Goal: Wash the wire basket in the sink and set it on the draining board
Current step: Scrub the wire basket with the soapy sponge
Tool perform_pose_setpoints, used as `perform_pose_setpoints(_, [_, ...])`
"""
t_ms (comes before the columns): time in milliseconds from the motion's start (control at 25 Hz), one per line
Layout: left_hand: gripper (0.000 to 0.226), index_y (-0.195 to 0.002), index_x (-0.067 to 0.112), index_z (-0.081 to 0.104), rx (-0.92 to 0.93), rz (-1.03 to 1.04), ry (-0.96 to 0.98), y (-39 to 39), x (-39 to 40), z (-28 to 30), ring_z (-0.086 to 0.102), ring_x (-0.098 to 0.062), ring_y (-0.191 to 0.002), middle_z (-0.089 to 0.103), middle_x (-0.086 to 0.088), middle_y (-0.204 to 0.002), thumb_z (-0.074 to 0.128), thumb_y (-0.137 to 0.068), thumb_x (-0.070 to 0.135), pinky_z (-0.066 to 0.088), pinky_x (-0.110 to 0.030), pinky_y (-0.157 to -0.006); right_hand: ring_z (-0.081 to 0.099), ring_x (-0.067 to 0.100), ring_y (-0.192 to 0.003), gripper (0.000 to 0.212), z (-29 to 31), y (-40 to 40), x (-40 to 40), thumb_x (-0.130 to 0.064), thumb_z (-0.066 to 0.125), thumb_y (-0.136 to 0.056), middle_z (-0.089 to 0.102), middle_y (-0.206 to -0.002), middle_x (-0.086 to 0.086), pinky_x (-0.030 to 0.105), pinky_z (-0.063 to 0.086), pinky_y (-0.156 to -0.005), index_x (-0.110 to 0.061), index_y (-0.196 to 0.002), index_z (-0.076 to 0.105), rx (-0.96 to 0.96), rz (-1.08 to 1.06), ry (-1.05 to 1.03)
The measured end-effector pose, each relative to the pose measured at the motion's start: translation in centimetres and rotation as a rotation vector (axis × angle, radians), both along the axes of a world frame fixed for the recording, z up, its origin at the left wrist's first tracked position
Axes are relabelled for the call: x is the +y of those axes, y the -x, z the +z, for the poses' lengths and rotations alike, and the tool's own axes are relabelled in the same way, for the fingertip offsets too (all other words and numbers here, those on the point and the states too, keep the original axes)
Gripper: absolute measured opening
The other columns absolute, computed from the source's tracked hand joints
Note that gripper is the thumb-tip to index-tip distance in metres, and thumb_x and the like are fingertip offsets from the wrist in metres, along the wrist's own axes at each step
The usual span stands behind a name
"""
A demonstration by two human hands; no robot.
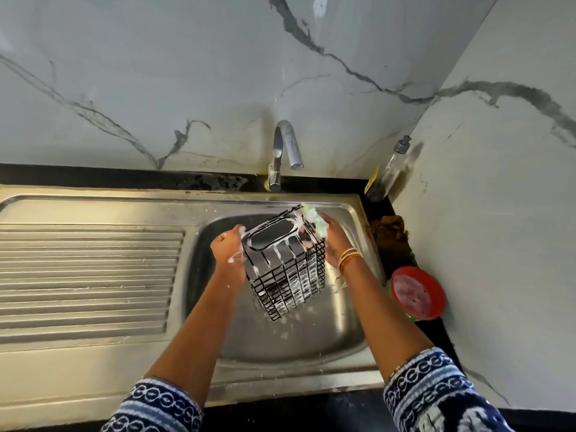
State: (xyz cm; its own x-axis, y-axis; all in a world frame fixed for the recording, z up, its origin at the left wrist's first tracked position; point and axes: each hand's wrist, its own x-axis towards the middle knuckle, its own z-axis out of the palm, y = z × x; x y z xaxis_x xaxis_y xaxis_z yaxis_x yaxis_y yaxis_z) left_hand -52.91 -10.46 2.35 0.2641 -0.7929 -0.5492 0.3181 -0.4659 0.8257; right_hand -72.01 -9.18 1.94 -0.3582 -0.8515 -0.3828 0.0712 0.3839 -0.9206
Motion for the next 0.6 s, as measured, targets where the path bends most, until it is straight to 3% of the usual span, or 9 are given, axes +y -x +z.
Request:
perform_pose_setpoints(80, [0.041, -0.054, 0.015, 0.041, -0.111, -0.054, 0.068, -0.5, 0.1, -0.7, 0.038, -0.009, -0.040, 0.042, 0.000, -0.050, 0.060, -0.090, 0.015, 0.030, -0.027, -0.051, 0.056, 0.010, -0.059, 0.017, 0.3, -0.7, 0.1, -0.027, 0.056, -0.094, 0.061, -0.077, 0.004, 0.022, 0.044, -0.050, -0.015, -0.098, 0.067, -0.049, 0.016, 0.011])
perform_pose_setpoints(160, [0.050, -0.051, 0.013, 0.043, -0.487, -0.218, 0.183, -0.3, 0.4, -1.3, 0.046, -0.013, -0.045, 0.048, 0.002, -0.047, 0.053, -0.096, 0.031, 0.033, -0.029, -0.053, 0.051, 0.004, -0.055, 0.018, 0.6, -1.6, -0.2, -0.011, 0.048, -0.098, 0.057, -0.078, 0.002, 0.015, 0.037, -0.041, -0.011, -0.110, 0.061, 0.068, 0.005, 0.036])
perform_pose_setpoints(240, [0.057, -0.055, 0.010, 0.054, -0.803, -0.406, 0.328, 1.2, 1.2, -0.2, 0.053, -0.021, -0.053, 0.056, -0.004, -0.054, 0.040, -0.100, 0.043, 0.039, -0.030, -0.055, 0.058, 0.013, -0.077, 0.027, 0.7, -2.6, -0.5, 0.000, 0.046, -0.095, 0.061, -0.094, 0.004, 0.013, 0.043, -0.053, -0.005, -0.119, 0.058, 0.198, 0.012, 0.072])
perform_pose_setpoints(280, [0.060, -0.055, 0.009, 0.056, -0.860, -0.442, 0.408, 2.2, 1.5, 0.4, 0.053, -0.022, -0.051, 0.057, -0.006, -0.053, 0.037, -0.101, 0.043, 0.039, -0.029, -0.052, 0.059, 0.018, -0.084, 0.025, 0.7, -3.5, -0.4, -0.001, 0.046, -0.095, 0.062, -0.098, 0.006, 0.016, 0.044, -0.058, -0.004, -0.117, 0.058, 0.286, 0.047, 0.093])
perform_pose_setpoints(400, [0.055, -0.043, 0.013, 0.048, -0.734, -0.345, 0.477, 3.8, 1.6, 1.6, 0.034, -0.014, -0.035, 0.040, 0.002, -0.039, 0.055, -0.094, 0.032, 0.027, -0.024, -0.045, 0.064, 0.024, -0.080, 0.020, 0.5, -5.4, 1.1, -0.022, 0.043, -0.100, 0.068, -0.093, 0.013, 0.027, 0.047, -0.061, -0.008, -0.108, 0.055, 0.651, 0.166, 0.205])
perform_pose_setpoints(480, [0.055, -0.039, 0.017, 0.038, -0.560, -0.270, 0.414, 3.2, 1.1, 1.5, 0.025, -0.010, -0.032, 0.030, 0.008, -0.034, 0.063, -0.088, 0.022, 0.029, -0.023, -0.048, 0.066, 0.030, -0.082, 0.025, 0.7, -4.2, 1.7, -0.024, 0.040, -0.100, 0.069, -0.092, 0.018, 0.034, 0.051, -0.063, -0.010, -0.116, 0.053, 0.933, 0.207, 0.220])
perform_pose_setpoints(600, [0.053, -0.039, 0.017, 0.032, -0.451, -0.193, 0.257, 1.9, 0.8, 1.3, 0.024, -0.009, -0.032, 0.026, 0.009, -0.031, 0.064, -0.082, 0.018, 0.033, -0.024, -0.052, 0.067, 0.034, -0.091, 0.030, -0.3, 0.7, 1.2, -0.013, 0.045, -0.096, 0.069, -0.098, 0.018, 0.037, 0.051, -0.070, -0.013, -0.124, 0.054, 1.274, 0.164, -0.023])
